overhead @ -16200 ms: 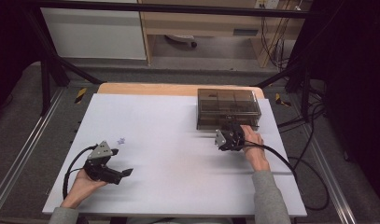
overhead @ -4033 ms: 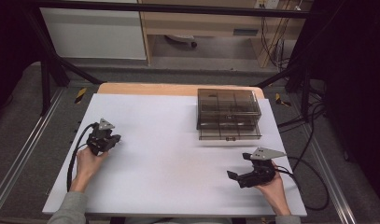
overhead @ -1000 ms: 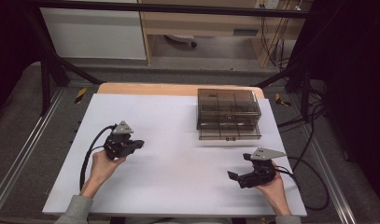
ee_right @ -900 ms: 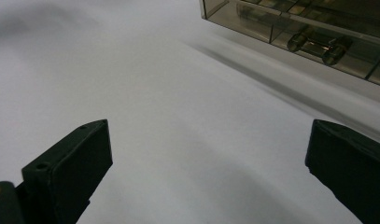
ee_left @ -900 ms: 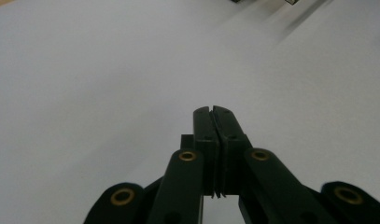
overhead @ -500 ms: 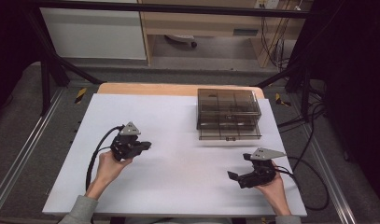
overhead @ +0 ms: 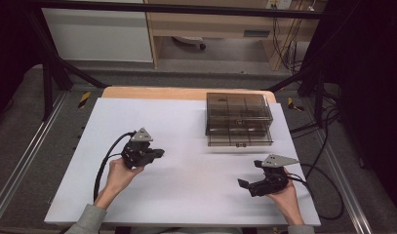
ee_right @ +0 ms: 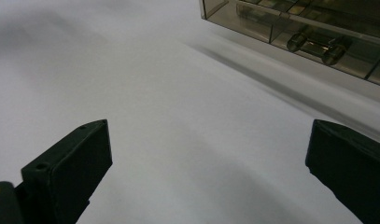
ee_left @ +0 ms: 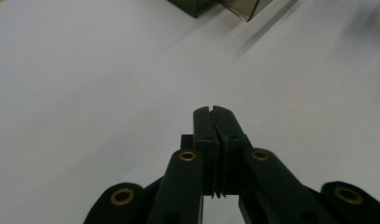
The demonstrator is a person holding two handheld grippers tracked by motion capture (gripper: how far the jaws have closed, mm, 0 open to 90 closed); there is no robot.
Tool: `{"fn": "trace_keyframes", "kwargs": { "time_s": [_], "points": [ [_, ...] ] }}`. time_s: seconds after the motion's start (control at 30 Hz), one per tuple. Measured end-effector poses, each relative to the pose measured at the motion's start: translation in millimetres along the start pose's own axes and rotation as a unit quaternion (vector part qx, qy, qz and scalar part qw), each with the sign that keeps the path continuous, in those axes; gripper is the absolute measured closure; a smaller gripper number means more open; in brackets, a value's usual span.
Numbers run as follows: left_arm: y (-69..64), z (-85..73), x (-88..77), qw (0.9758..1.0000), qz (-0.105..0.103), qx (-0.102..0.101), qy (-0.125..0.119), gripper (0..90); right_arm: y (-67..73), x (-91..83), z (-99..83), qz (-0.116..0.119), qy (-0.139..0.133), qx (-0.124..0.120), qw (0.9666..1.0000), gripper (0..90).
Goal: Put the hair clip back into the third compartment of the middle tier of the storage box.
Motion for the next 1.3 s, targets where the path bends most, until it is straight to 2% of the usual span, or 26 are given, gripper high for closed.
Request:
{"fn": "trace_keyframes", "kwargs": {
  "time_s": [0.27, 0.9, 1.3],
  "points": [
    [-8.6, 7.9, 3.1, 1.0, -0.006, 0.002, -0.004, 87.8, 0.1, -0.3, 0.1, 0.001, 0.0, 0.0, 1.0, 0.8],
    [-38.6, 39.2, 25.9, 0.9992, -0.028, 0.025, -0.012, 87.8, -0.2, -0.7, 0.2, 0.0, 0.0, 0.0, 1.0, 0.7],
    [-51.2, 54.9, 38.6, 0.9986, -0.037, 0.034, -0.015, 87.8, -0.3, -0.5, -0.1, 0.0, 0.001, 0.001, 1.0, 0.6]
  ]
}}
Point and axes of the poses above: each handheld gripper's, and its own axes: x roughly forward along the jaws, z roughly out of its top, y roughly to its left, the point moved 4 cm from there along x, roughly forward along the jaws, and after that the axes turned 3 degrees about -x, right-handed, at the moved point
